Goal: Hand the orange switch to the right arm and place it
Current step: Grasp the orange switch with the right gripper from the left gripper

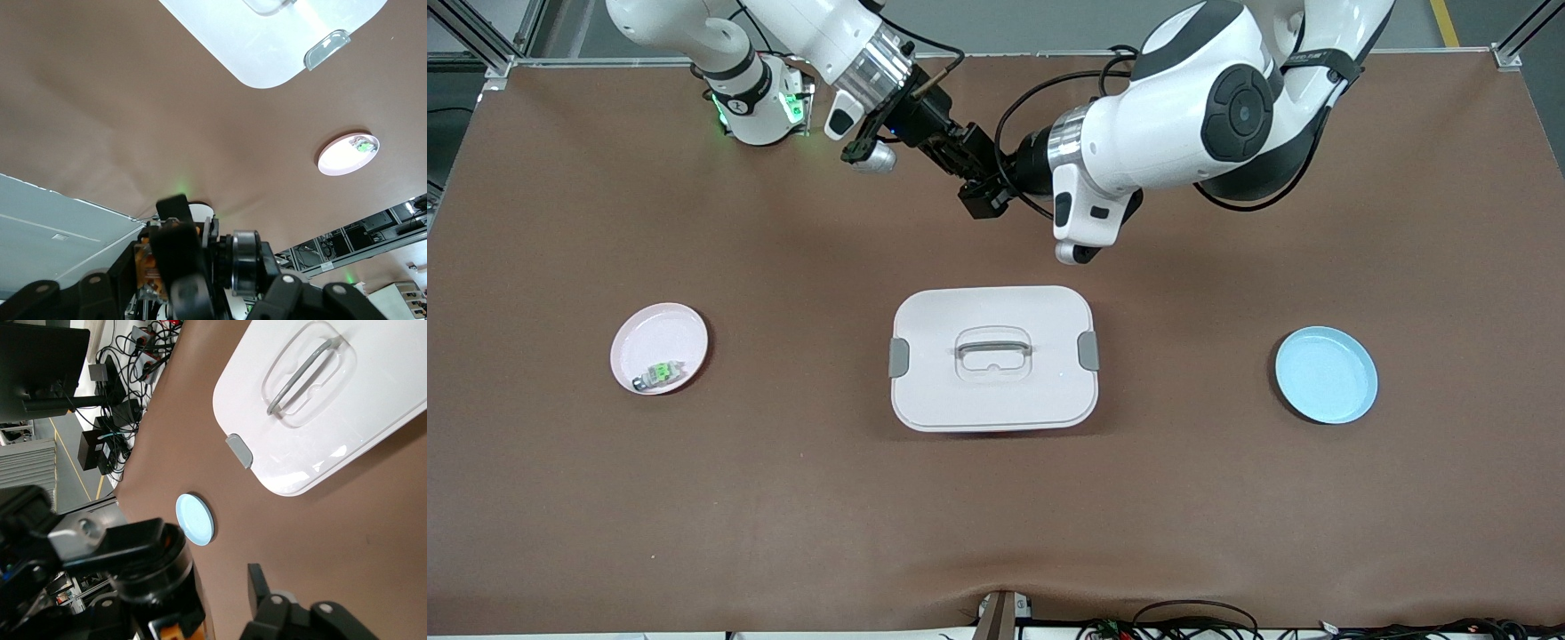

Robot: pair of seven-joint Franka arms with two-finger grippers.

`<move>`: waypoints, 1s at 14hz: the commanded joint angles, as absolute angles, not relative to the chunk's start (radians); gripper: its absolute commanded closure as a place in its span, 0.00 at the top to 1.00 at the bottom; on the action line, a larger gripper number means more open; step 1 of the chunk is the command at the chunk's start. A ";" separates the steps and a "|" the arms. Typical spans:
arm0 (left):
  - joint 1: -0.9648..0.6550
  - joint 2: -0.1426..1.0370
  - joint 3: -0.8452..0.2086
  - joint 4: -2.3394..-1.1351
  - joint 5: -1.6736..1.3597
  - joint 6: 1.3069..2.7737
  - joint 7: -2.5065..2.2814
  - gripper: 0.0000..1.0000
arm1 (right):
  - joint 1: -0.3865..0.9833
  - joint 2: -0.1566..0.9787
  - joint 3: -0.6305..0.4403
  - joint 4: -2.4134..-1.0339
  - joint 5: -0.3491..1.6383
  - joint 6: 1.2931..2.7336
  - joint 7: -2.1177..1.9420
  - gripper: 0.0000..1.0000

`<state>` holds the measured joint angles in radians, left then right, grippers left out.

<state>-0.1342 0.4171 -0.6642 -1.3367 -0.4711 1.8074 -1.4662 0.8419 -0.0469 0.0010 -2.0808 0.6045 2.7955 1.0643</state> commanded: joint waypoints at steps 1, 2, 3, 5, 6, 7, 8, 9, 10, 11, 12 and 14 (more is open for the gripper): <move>-0.138 0.410 -0.667 -1.325 -0.485 1.807 -1.491 0.00 | 0.844 -0.052 -0.008 -2.086 0.589 2.781 1.060 0.25; -0.138 0.410 -0.667 -1.325 -0.485 1.807 -1.491 0.00 | 0.844 -0.052 -0.008 -2.086 0.589 2.781 1.060 0.16; -0.138 0.410 -0.667 -1.325 -0.485 1.807 -1.491 0.00 | 0.844 -0.052 -0.008 -2.086 0.589 2.781 1.058 0.07; -0.138 0.410 -0.667 -1.325 -0.485 1.807 -1.491 0.00 | 0.844 -0.052 -0.008 -2.086 0.589 2.781 1.058 0.00; -0.138 0.410 -0.667 -1.325 -0.485 1.807 -1.491 0.00 | 0.844 -0.052 -0.008 -2.086 0.589 2.781 1.058 0.00; -0.138 0.410 -0.667 -1.325 -0.485 1.807 -1.490 0.00 | 0.844 -0.051 -0.008 -2.086 0.589 2.781 1.058 0.00; -0.138 0.410 -0.667 -1.324 -0.485 1.807 -1.488 0.17 | 0.844 -0.051 -0.008 -2.086 0.589 2.781 1.058 0.00; -0.137 0.410 -0.667 -1.324 -0.485 1.807 -1.485 0.62 | 0.844 -0.051 -0.008 -2.086 0.589 2.772 1.060 0.00; -0.137 0.410 -0.669 -1.324 -0.485 1.809 -1.480 1.00 | 0.844 -0.052 -0.008 -2.086 0.589 2.766 1.060 0.00; -0.135 0.407 -0.667 -1.321 -0.485 1.807 -1.483 1.00 | 0.844 -0.052 -0.008 -2.086 0.589 2.764 1.060 0.00; -0.127 0.403 -0.667 -1.315 -0.485 1.806 -1.485 1.00 | 0.842 -0.052 -0.009 -2.086 0.589 2.763 1.060 0.00; -0.112 0.394 -0.667 -1.310 -0.485 1.798 -1.485 1.00 | 0.838 -0.054 -0.009 -2.086 0.589 2.741 1.060 0.00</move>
<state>-0.1307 0.4171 -0.6647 -1.3156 -0.4722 1.8074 -1.4694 0.8417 -0.0458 -0.0067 -2.0852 0.5951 2.7612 1.0444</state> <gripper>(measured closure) 0.000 0.767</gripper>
